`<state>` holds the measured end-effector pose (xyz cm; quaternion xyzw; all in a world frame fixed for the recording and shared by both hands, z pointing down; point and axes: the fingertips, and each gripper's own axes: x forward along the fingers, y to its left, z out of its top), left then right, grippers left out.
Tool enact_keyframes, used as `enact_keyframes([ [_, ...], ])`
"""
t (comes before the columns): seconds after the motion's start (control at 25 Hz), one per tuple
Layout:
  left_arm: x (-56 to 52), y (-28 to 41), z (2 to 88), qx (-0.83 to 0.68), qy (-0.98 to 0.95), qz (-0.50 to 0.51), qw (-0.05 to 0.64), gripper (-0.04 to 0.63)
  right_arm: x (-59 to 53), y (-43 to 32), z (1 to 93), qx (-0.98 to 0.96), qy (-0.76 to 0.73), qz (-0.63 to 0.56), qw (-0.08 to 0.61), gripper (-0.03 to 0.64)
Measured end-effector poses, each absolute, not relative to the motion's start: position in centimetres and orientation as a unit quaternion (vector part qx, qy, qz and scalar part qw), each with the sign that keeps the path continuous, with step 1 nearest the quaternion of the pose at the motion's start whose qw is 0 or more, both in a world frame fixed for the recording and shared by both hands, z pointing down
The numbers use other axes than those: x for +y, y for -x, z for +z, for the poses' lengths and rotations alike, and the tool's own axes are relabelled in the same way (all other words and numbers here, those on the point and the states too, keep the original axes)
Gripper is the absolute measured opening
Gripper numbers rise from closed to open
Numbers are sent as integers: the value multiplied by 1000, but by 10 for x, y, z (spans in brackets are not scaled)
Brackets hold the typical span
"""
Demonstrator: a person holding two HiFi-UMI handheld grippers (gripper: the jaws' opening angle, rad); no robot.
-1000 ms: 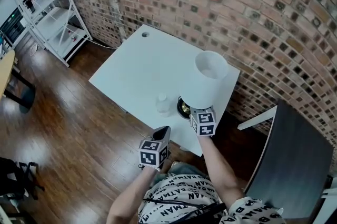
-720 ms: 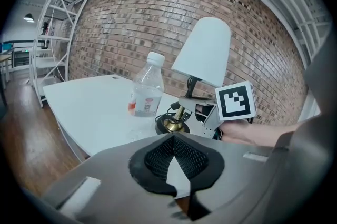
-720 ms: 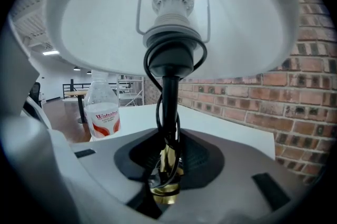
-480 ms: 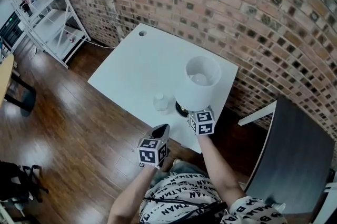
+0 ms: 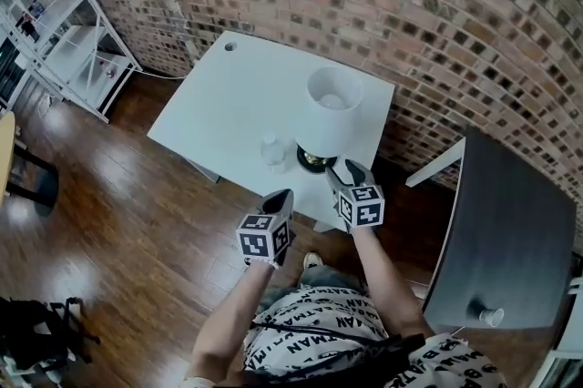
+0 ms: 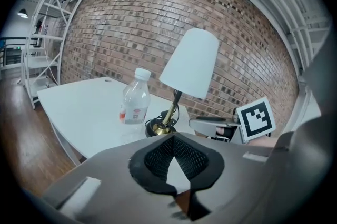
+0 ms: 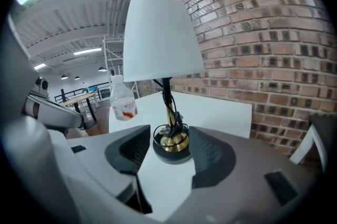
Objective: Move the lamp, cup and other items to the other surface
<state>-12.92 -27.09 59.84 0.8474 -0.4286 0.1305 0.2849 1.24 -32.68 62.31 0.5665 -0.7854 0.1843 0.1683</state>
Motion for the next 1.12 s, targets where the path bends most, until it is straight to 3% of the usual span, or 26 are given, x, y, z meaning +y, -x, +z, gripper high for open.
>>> enact_keyframes([
  [0.8,-151,125,566,-299,-906,134,268,0,-130,-18,599,-691,-673,234,125,235],
  [1.12,-105,85,570,-218,-926,153,267,0,-73,-50,581,-651,-720,227,80,238],
])
